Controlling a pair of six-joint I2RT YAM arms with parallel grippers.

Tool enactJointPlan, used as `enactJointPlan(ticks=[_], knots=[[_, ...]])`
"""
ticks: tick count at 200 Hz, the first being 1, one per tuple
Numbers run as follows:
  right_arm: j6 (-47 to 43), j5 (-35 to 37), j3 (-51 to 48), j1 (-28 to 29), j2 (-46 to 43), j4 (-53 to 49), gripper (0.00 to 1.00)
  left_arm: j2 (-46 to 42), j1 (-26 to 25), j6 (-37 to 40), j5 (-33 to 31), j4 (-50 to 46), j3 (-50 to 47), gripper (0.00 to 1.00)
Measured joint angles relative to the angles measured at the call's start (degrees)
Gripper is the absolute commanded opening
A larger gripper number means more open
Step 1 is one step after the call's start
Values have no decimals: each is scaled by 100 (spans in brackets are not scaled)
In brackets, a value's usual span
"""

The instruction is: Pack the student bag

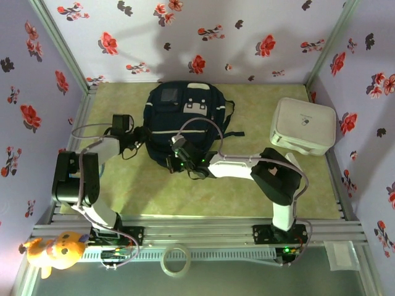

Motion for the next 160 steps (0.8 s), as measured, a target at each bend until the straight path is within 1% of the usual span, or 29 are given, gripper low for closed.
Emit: enactJointPlan(ticks=[9,28,63,110,140,160], knots=[[-31,-24,74,2,57,2,0,-162,17,26,-13,-96,-50,53],[-44,-46,144,9,151,2,0,-533,15,24,-4,-341,-201,57],[-74,-61,157,9,216,0,0,-955,-11,22,-4,-778,-391,58],[-74,-63,225,9,238,-15,0,-966,-271,-55,0,-896,-601,59],[-74,-68,227,11,262,-17,0,-776,-428,-131,94,-813,-603,59],[-74,-68,229,11,262,-20,0,-625,-442,-138,175,-719,-603,57]])
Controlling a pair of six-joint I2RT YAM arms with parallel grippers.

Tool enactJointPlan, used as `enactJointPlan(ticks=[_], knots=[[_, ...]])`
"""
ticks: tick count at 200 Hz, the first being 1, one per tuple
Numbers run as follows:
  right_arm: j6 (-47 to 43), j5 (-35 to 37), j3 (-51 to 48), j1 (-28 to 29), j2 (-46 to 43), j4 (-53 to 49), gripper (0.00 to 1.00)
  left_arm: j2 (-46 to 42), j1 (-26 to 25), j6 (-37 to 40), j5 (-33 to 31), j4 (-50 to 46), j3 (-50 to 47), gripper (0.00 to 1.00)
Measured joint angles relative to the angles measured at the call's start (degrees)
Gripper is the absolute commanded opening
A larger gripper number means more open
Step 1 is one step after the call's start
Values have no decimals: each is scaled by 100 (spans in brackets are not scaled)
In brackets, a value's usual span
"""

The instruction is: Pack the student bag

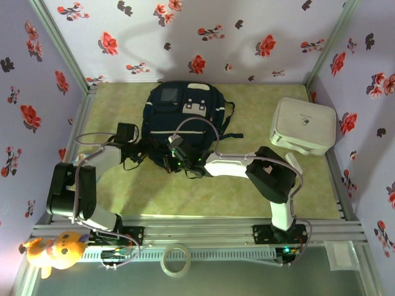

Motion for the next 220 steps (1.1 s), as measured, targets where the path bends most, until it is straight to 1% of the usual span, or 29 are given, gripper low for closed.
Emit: enactJointPlan(ticks=[20,62,105,155,220], knots=[[2,2,0,0,0,0,0,79,0,-11,35,59,0,51],[2,26,0,4,0,-26,0,173,0,-11,13,72,0,26],[4,179,-111,-15,-146,-173,0,170,0,11,-76,24,0,13],[2,461,-791,-295,-949,-638,0,90,-48,179,-181,-44,9,7],[44,940,-1270,-713,-1552,-1062,0,81,-74,334,-179,-249,136,6]])
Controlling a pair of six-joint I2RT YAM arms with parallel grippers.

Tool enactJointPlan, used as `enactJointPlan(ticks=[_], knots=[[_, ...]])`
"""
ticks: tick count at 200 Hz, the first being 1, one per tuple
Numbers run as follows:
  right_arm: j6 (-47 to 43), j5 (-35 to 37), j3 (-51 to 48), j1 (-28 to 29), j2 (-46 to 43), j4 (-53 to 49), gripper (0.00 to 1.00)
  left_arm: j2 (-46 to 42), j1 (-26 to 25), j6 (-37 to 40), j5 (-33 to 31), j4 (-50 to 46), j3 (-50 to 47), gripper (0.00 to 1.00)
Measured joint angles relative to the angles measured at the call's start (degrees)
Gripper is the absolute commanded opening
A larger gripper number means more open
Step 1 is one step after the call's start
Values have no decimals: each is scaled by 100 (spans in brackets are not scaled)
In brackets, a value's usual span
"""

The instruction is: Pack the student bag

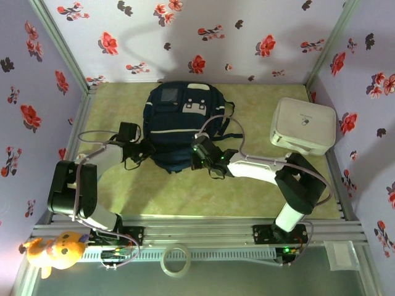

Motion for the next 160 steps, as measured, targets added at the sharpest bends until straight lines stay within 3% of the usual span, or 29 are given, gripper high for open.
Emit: enactJointPlan(ticks=[25,42,57,72,87,126,160], knots=[[107,136,-92,-153,-74,-28,0,-31,0,96,0,-57,22,6],[111,140,-107,-223,-81,-20,0,-107,-7,240,2,-151,76,12],[105,122,-107,-236,-87,2,0,-245,-13,472,-42,-372,216,25],[94,46,-166,-282,-116,76,0,-424,-24,826,-136,-649,452,46],[68,-50,-306,-321,-186,223,0,-577,-107,1268,-181,-933,785,55],[83,-391,-525,-437,-284,664,0,-605,-809,2286,-256,-1438,1556,57],[173,-669,-673,-542,-286,916,0,-111,-1467,2988,-240,-1714,2011,56]])
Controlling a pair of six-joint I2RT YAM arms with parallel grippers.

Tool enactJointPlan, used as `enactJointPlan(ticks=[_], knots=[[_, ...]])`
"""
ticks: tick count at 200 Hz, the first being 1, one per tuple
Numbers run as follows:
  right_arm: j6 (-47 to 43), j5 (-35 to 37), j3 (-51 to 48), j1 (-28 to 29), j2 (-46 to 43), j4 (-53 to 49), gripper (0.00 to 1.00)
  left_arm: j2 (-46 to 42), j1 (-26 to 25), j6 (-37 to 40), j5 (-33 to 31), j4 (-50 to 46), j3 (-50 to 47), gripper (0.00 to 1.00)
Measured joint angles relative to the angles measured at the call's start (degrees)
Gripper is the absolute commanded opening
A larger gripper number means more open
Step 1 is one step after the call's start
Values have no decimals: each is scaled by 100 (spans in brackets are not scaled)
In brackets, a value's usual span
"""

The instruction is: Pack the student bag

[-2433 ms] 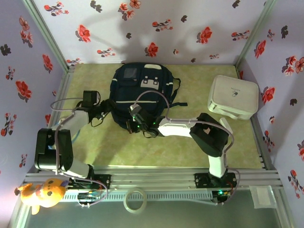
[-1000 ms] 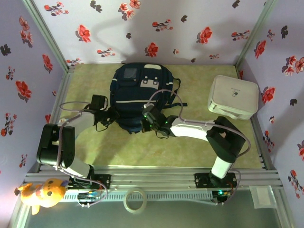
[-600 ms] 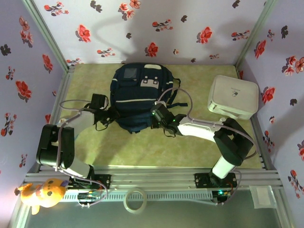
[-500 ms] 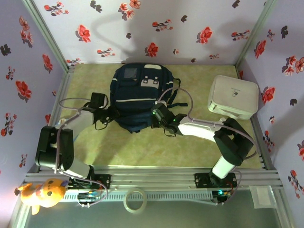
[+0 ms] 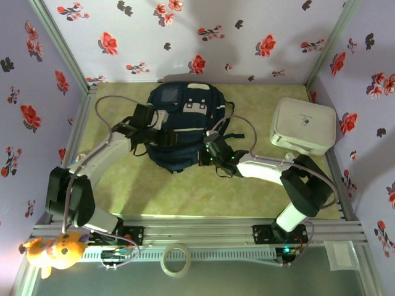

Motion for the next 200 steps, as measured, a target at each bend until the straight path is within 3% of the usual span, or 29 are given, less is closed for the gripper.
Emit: enactJointPlan(ticks=[60,154,200], knots=[[149,-175,-74,-31,0,175,0,1051,-584,688,413,-131,603,49],[153,-227,-74,-59,0,170,0,1613,-608,1043,1032,-291,981,38],[197,-247,-76,-81,0,144,0,1700,-608,1150,1102,-358,1010,15]])
